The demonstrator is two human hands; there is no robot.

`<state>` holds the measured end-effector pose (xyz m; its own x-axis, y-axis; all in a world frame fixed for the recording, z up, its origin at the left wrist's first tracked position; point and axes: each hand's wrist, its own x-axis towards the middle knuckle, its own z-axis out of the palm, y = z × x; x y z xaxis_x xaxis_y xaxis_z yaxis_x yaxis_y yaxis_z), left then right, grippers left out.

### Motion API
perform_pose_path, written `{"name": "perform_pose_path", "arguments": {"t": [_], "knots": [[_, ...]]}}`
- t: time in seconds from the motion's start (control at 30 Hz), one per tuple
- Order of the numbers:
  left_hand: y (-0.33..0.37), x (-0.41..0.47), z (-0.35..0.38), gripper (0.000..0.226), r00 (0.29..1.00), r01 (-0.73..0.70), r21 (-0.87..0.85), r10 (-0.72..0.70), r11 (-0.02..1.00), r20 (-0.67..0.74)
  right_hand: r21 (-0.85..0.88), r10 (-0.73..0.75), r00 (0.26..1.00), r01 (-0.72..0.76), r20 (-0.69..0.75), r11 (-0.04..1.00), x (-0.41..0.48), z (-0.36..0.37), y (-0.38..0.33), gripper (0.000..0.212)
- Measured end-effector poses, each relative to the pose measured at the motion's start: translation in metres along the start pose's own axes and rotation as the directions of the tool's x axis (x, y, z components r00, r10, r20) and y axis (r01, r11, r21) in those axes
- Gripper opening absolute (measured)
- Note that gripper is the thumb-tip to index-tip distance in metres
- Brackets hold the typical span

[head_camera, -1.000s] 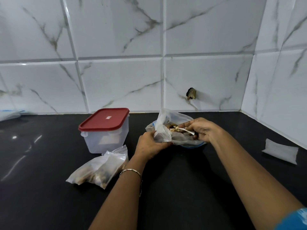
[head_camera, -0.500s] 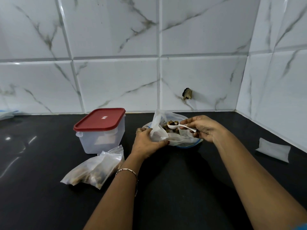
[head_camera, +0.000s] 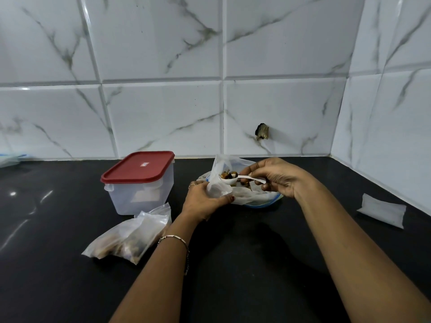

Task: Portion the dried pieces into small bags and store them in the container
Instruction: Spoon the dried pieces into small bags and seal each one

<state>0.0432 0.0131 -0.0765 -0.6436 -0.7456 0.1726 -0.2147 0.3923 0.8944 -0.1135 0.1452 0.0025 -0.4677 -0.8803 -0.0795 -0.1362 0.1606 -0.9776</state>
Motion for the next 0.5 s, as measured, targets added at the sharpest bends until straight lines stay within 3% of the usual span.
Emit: {"name": "perform_pose_path", "arguments": {"t": [0.17,0.3,0.37,0.5], "knots": [[0.0,-0.001,0.0,0.073,1.0,0.003,0.004,-0.003,1.0,0.021,-0.139,-0.053,0.998,0.048,-0.034,0.989,0.001,0.007,0.0,0.025],[0.0,-0.002,0.001,0.07,1.0,-0.006,0.011,0.006,1.0,0.0,-0.362,-0.194,0.981,0.19,0.025,0.913,-0.005,0.016,-0.004,0.013],[0.0,-0.002,0.001,0.067,1.0,0.002,0.015,-0.002,1.0,0.004,-0.51,-0.312,0.948,0.301,0.068,0.805,-0.009,0.021,-0.006,0.015],[0.001,-0.001,0.001,0.034,1.0,0.003,0.046,-0.002,0.999,-0.005,-0.768,-0.556,0.816,0.455,0.158,0.45,-0.013,0.031,-0.009,0.026]]}}
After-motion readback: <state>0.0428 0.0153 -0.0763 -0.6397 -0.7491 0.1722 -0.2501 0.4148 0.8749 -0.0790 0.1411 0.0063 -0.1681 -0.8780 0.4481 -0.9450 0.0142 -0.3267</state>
